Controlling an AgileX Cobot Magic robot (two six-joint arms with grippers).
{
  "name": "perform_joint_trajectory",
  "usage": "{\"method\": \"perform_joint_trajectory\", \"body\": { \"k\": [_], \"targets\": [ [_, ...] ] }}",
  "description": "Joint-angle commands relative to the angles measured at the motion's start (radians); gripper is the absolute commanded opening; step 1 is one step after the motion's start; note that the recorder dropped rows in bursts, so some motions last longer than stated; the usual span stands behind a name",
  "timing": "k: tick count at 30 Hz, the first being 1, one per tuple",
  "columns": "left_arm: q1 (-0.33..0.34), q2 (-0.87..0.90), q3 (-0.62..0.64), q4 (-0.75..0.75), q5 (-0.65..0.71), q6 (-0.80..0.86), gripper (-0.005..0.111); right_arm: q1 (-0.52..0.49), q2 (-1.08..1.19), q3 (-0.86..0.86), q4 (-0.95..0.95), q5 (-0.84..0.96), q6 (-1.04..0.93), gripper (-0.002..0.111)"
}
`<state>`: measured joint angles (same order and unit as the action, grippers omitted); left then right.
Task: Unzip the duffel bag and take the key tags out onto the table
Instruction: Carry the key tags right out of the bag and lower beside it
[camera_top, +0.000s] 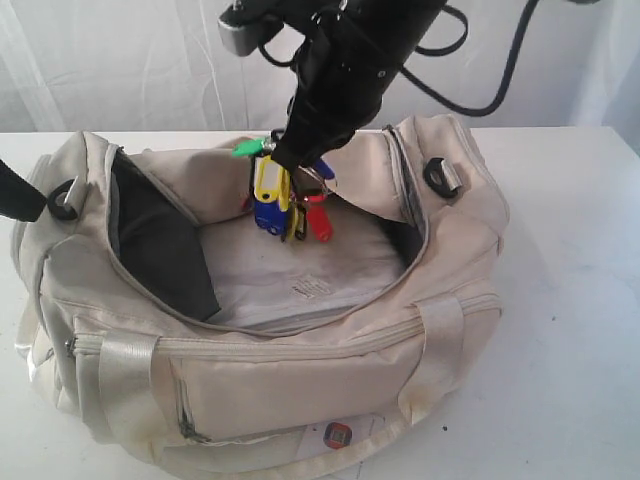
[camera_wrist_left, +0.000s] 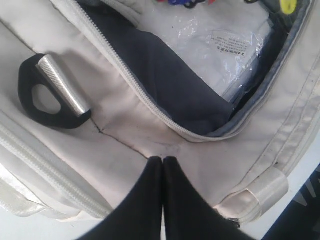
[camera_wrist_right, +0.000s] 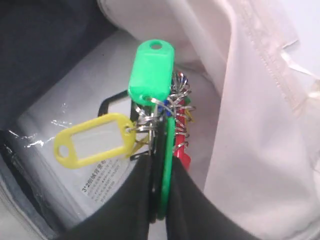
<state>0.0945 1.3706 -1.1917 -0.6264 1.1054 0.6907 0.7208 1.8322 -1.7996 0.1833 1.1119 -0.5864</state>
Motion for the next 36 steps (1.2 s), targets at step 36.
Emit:
{"method": "perform_joint_trajectory", "body": {
  "k": [36],
  "targets": [
    [0.002,-0.01,0.006,-0.127,0.047,0.072,0.0,-0.491,-0.414,0.515,-0.239,-0.204,0.319,0.0]
  ]
}}
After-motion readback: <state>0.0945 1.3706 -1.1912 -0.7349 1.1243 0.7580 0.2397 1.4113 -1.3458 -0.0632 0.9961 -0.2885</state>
